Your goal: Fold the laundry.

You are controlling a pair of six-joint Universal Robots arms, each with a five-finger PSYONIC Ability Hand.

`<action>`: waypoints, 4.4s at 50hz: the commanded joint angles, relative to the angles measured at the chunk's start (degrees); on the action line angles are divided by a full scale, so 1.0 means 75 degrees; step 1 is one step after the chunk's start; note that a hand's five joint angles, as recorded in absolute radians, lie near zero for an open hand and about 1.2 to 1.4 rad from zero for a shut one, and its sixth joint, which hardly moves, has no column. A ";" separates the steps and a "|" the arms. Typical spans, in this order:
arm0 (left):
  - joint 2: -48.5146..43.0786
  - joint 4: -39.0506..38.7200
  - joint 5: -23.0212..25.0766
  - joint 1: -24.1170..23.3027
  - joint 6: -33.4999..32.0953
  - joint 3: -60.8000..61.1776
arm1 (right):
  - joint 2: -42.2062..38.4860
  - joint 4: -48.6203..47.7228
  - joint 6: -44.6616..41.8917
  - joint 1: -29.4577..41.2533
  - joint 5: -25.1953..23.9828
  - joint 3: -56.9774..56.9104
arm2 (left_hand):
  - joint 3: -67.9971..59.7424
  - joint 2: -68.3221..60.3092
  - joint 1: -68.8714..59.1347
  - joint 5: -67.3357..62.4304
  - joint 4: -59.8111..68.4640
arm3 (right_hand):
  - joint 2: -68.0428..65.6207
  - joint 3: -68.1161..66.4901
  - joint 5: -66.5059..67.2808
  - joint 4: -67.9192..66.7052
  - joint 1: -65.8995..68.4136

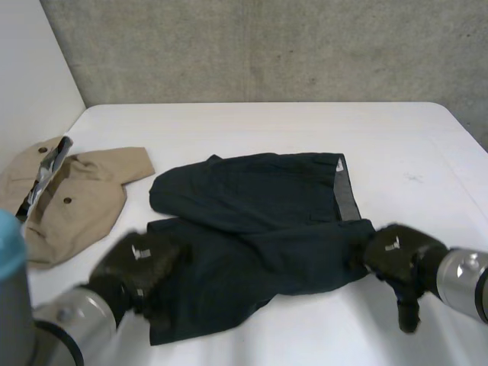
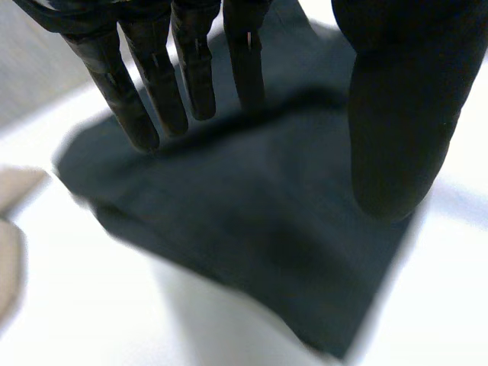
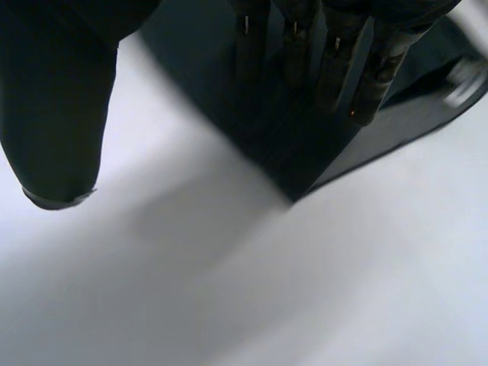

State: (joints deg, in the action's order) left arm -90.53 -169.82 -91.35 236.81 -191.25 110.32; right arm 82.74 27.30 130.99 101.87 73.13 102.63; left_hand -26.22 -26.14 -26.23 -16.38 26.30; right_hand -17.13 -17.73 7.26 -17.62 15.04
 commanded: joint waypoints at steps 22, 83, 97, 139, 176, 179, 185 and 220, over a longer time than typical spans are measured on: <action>-0.1757 -0.1474 -0.0113 -0.0181 0.0046 0.0034 | -0.0825 -0.3874 0.1144 -0.0223 -0.0891 0.0824 | -0.0244 -0.0253 -0.0242 -0.0221 0.0233 | -0.0652 -0.0573 0.0635 -0.0587 0.0932; 0.1055 0.0002 -0.0043 0.0476 0.0011 -0.3611 | 0.1787 -0.1193 0.2328 -0.0024 -0.0774 -0.3453 | -0.7171 -0.7181 -0.7170 -0.7149 0.7160 | -0.8382 -0.8303 0.8365 -0.8317 0.8662; -0.0912 -0.0068 -0.0008 0.0487 -0.0012 -0.3845 | -0.0482 -0.0582 0.2328 0.0034 -0.0715 -0.3828 | -0.7171 -0.7181 -0.7170 -0.7149 0.7160 | -0.8382 -0.8303 0.8365 -0.8317 0.8662; -0.2249 -0.4991 -0.0113 0.1155 -0.1325 -0.2746 | -0.2453 -0.4121 0.3196 0.1429 0.1359 -0.4287 | -0.7171 -0.7181 -0.7170 -0.7149 0.7160 | -0.8382 -0.8303 0.8365 -0.8317 0.8662; -0.0480 -0.1158 -0.0113 -0.0215 -0.0447 -0.3012 | -0.2652 -0.4870 0.6416 0.2131 0.0866 -0.1508 | -0.7171 -0.7181 -0.7170 -0.7149 0.7160 | -0.1213 -0.1134 0.1196 -0.1148 0.1493; -0.0480 -0.1146 -0.0113 -0.0321 -0.0376 -0.3177 | -0.2911 -0.5128 0.6605 0.2319 0.0913 -0.1637 | -0.7171 -0.7181 -0.7170 -0.7149 0.7160 | -0.1258 -0.1178 0.1240 -0.1192 0.1537; -0.0469 -0.1146 -0.0125 -0.0427 -0.0340 -0.3412 | -0.3333 -0.5456 0.6699 0.2402 0.1148 -0.1941 | -0.7171 -0.7181 -0.7170 -0.7149 0.7160 | -0.1325 -0.1246 0.1308 -0.1260 0.1604; -0.0995 -0.0877 -0.0172 -0.0380 -0.0165 -0.2429 | -0.3358 -0.5269 0.5423 0.2496 0.1735 -0.2856 | 0.0056 0.0046 0.0057 0.0078 -0.0067 | -0.3905 -0.3825 0.3887 -0.3839 0.4184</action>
State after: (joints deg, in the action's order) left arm -93.67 -177.23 -92.05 234.00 -191.71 86.53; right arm 51.91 -14.02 174.88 120.76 89.28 79.95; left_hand -56.22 -56.22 -55.06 -47.24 57.45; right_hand -41.65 -41.54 31.33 -41.47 35.70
